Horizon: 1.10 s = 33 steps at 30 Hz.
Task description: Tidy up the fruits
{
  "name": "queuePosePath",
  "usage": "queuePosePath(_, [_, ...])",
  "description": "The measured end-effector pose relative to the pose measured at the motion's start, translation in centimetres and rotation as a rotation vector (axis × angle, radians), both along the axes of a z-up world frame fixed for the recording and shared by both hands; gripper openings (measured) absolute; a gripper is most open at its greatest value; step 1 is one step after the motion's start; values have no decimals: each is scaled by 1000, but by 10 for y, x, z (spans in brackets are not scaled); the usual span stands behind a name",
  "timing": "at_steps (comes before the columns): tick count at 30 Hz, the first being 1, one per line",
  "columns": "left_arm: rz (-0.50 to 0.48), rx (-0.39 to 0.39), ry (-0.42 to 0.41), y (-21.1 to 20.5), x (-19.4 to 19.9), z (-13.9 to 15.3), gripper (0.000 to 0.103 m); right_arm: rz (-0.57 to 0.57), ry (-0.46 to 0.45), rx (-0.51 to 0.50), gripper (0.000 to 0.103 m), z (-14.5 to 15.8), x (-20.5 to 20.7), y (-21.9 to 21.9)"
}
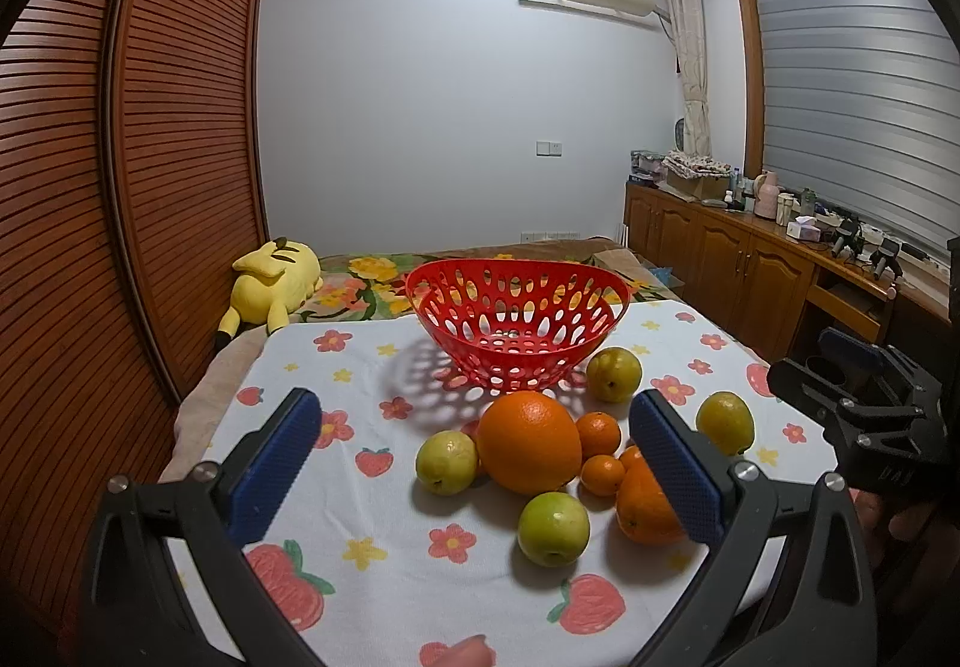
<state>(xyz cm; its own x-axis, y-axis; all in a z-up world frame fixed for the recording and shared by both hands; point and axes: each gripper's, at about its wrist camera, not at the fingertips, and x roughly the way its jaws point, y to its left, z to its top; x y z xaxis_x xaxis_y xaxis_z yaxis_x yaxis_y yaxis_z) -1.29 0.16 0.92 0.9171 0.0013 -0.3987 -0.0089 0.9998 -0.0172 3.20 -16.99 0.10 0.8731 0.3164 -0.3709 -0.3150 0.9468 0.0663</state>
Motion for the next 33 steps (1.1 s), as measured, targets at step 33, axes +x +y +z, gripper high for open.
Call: queuePosePath(33, [2,0,15,4,0,-4,103,3,9,-16,103,-7,-2,1])
